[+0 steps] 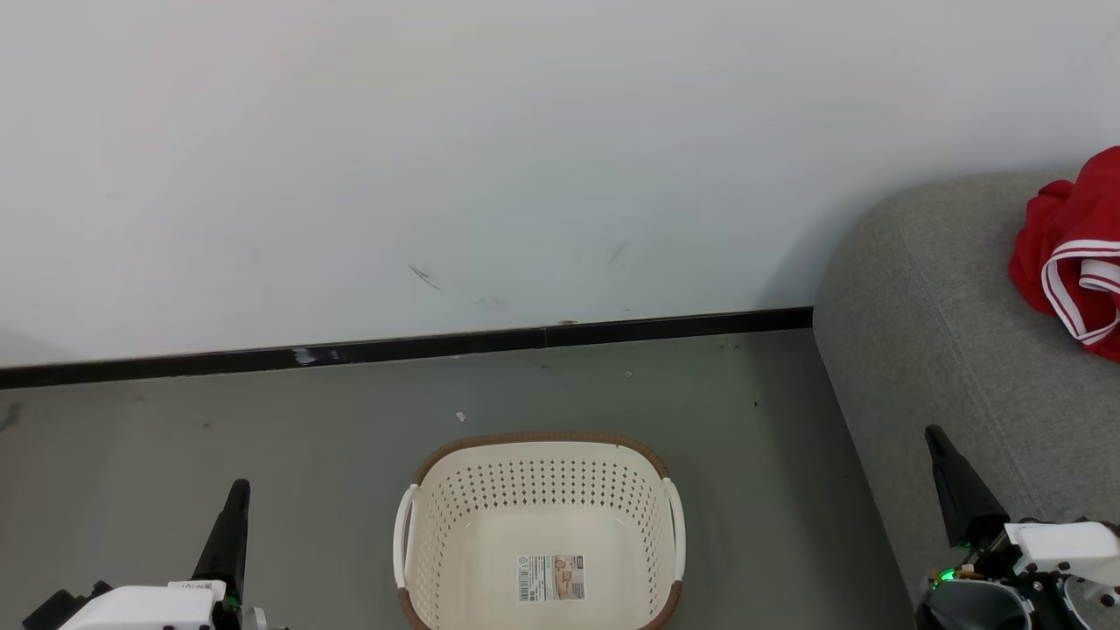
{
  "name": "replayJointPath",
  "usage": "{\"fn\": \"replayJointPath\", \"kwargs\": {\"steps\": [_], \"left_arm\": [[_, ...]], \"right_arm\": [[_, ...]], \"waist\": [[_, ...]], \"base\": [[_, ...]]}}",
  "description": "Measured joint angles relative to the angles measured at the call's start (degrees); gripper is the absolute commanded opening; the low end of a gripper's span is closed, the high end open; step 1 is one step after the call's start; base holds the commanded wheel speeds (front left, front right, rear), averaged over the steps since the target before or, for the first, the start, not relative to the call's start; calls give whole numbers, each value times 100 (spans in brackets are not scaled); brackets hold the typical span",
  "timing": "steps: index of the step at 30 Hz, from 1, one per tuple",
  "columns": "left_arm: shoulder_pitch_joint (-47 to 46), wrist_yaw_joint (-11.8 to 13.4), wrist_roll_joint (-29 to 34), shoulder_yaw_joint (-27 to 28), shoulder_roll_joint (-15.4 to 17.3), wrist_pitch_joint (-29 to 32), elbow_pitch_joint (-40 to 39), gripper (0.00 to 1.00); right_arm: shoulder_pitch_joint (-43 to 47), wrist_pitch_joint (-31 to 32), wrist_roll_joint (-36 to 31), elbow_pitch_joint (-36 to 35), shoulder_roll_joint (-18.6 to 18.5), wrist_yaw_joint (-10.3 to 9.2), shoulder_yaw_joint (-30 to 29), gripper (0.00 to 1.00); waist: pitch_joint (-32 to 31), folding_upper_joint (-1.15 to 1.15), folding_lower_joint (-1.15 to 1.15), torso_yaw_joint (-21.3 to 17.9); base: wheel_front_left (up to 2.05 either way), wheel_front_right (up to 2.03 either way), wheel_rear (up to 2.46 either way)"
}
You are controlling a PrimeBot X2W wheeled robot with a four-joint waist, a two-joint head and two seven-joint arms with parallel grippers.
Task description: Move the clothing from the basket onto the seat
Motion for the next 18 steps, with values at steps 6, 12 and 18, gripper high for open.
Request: {"fn": "replayJointPath", "kwargs": {"steps": [6,12,18], "left_arm": [[0,0,0,-1,0,-1,-1,0],[0,0,0,-1,0,-1,-2,0],[0,0,0,-2,0,-1,-3,0]], "right_arm": [[1,0,0,-3,0,0,3,0],[1,-1,0,-5,0,0,5,0],[1,-1,0,-9,0,0,9,0]], "waist": [[0,0,0,0],[0,0,0,0],[0,0,0,0]], "base": [[0,0,0],[0,0,0],[0,0,0]]}}
